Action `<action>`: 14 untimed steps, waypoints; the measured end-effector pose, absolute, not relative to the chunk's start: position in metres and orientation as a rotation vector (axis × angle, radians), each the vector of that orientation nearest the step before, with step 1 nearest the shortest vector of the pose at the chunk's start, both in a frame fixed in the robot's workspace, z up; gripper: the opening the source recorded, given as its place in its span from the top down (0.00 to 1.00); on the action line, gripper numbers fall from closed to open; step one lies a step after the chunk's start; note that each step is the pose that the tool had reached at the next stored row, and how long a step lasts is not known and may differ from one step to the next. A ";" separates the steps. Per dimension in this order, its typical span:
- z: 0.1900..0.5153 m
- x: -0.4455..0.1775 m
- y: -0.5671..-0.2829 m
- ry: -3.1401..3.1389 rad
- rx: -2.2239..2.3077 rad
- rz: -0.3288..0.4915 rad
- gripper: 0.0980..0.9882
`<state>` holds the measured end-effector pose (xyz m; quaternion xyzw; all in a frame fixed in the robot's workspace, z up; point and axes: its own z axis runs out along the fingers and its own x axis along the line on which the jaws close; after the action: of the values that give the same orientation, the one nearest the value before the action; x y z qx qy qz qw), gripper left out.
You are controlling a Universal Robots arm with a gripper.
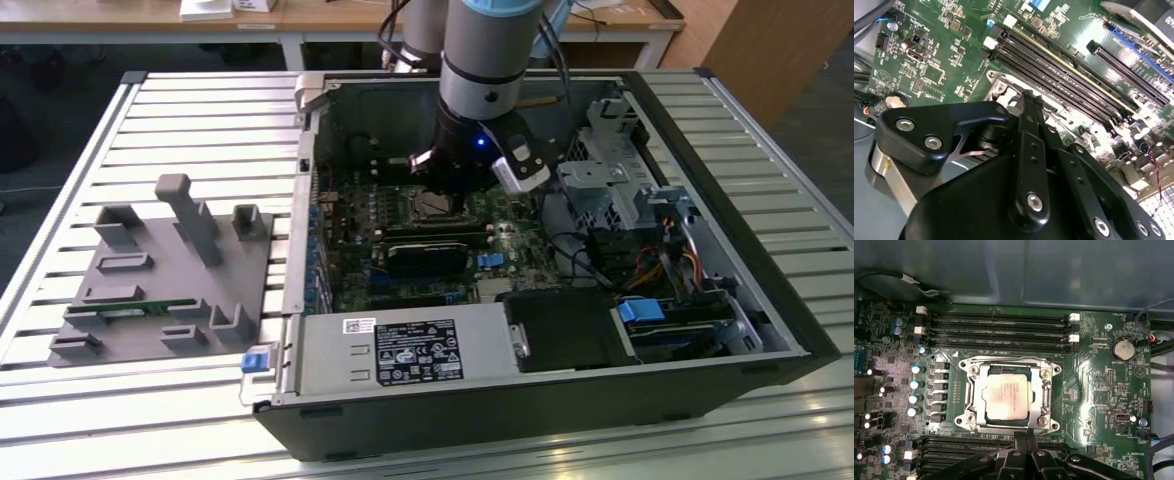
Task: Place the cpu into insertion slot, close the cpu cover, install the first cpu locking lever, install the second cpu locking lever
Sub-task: 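Install the second cpu locking lever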
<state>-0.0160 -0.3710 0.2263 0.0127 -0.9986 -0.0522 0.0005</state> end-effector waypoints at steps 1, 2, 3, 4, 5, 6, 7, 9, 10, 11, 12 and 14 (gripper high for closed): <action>0.226 -0.017 -0.371 -3.136 0.040 -0.164 0.99; 0.226 -0.018 -0.371 -3.136 0.040 -0.164 0.99; 0.226 -0.019 -0.371 -3.136 0.040 -0.164 0.99; 0.226 -0.020 -0.371 -3.136 0.040 -0.164 0.99; 0.226 -0.022 -0.371 -3.136 0.040 -0.164 0.99; 0.225 -0.023 -0.371 -3.136 0.040 -0.164 0.99; 0.225 -0.025 -0.371 -3.136 0.040 -0.164 0.99; 0.225 -0.028 -0.371 -3.136 0.040 -0.164 0.99; 0.226 -0.028 -0.371 -3.136 0.040 -0.164 0.99; 0.225 -0.028 -0.371 -3.136 0.040 -0.165 0.99; 0.225 -0.028 -0.372 -3.136 0.040 -0.167 0.99; 0.225 -0.028 -0.374 -3.135 0.040 -0.175 0.99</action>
<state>-0.0280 -0.3744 0.2254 0.0127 -0.9984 -0.0558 0.0006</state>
